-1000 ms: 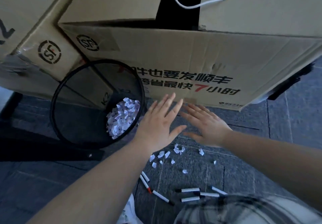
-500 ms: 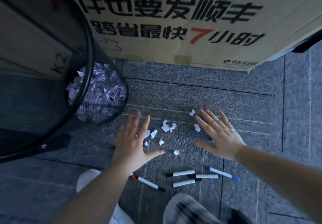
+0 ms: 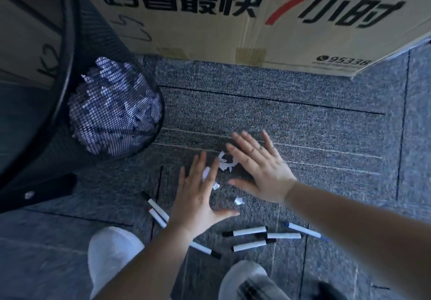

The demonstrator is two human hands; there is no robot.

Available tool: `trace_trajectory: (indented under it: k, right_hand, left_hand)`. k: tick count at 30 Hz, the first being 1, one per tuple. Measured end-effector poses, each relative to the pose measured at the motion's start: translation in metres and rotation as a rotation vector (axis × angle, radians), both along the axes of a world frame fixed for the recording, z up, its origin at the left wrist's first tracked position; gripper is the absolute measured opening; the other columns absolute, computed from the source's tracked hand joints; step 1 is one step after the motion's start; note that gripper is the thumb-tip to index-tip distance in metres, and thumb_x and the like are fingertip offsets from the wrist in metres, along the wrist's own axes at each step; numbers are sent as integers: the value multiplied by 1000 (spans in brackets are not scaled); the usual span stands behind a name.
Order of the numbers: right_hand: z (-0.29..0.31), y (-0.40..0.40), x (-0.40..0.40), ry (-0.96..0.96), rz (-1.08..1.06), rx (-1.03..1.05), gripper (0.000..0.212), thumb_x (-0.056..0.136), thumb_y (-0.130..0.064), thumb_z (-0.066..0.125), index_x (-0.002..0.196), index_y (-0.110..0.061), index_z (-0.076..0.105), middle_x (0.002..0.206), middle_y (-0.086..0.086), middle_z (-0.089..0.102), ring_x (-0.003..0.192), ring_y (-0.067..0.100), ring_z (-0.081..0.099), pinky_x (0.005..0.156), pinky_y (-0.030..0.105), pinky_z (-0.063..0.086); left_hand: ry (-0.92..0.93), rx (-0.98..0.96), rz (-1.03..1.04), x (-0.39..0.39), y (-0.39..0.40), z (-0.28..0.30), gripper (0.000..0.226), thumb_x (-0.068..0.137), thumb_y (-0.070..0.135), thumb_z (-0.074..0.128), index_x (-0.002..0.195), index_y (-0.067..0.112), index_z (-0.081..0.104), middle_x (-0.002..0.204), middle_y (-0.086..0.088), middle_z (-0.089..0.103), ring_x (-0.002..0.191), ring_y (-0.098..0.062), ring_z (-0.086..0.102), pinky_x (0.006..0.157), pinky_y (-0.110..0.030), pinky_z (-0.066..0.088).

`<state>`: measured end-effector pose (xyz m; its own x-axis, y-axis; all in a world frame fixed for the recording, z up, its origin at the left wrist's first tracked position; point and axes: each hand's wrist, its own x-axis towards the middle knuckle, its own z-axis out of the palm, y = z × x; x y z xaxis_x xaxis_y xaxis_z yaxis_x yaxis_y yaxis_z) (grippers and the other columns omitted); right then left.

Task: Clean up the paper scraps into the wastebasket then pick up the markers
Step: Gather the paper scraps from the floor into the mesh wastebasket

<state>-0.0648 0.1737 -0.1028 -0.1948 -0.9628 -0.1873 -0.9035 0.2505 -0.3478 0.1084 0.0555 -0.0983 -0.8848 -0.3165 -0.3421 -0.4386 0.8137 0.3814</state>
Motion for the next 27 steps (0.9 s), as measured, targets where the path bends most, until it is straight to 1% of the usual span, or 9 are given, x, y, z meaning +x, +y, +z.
trace_trajectory:
  k: [3,6,10,12,15,19,23,25,27]
  right_hand:
    - [2,-5,-16,0,-48,16,75,90,-66,25,148,-20,15,155,5,15,144,25,13,114,59,12]
    - [2,-2,-22,16,43,100,83,86,-73,23,148,-20,13,153,3,14,143,22,12,115,55,7]
    - [-1,5,-8,52,235,130,95,78,-82,23,148,-21,0,155,4,7,143,25,6,114,53,0]
    - [-2,6,-2,56,263,108,100,76,-84,25,148,-19,-1,155,6,7,143,25,6,114,53,-1]
    - [-4,4,1,81,258,100,104,74,-85,26,149,-17,3,155,8,8,143,26,7,114,54,1]
    - [-8,-7,6,77,205,54,94,81,-78,28,150,-17,9,156,5,10,144,23,9,115,53,8]
    - [-14,-13,8,80,120,-55,70,92,-63,34,142,-15,37,149,8,36,140,24,28,114,51,20]
    - [-19,-11,8,99,119,-160,53,94,-55,39,131,-18,52,138,8,51,132,27,42,112,50,26]
    - [-22,-9,10,145,111,-255,42,94,-51,44,119,-21,58,124,8,59,119,28,52,107,49,33]
  left_hand:
    - [26,-11,-94,-6,2,0,120,62,87,44,149,16,2,156,-12,2,145,-24,2,117,-43,0]
    - [21,-53,-82,-14,2,-4,117,64,86,41,148,11,7,156,-11,5,144,-23,6,117,-42,2]
    - [42,-103,-120,-11,-4,-9,104,73,81,37,145,9,19,154,-11,22,142,-22,16,116,-44,11]
    - [81,-110,-93,-7,-13,-10,94,79,75,37,145,9,21,152,-9,25,141,-21,19,116,-42,14]
    - [115,-112,-96,-2,-23,-13,81,87,63,36,145,10,21,153,-8,24,142,-20,18,116,-37,13]
    - [146,-136,-137,-1,-23,-16,61,94,50,34,142,13,26,149,-10,33,140,-21,22,115,-41,16]
    - [178,-157,-169,-3,-22,-15,46,98,41,29,138,19,33,146,-9,40,138,-21,26,115,-43,18]
    - [214,-162,-156,-3,-24,-16,39,100,39,26,130,20,41,142,-9,45,135,-21,32,114,-42,20]
    - [258,-169,-129,-2,-24,-19,31,100,34,29,118,18,48,135,-10,53,130,-23,38,112,-44,24]
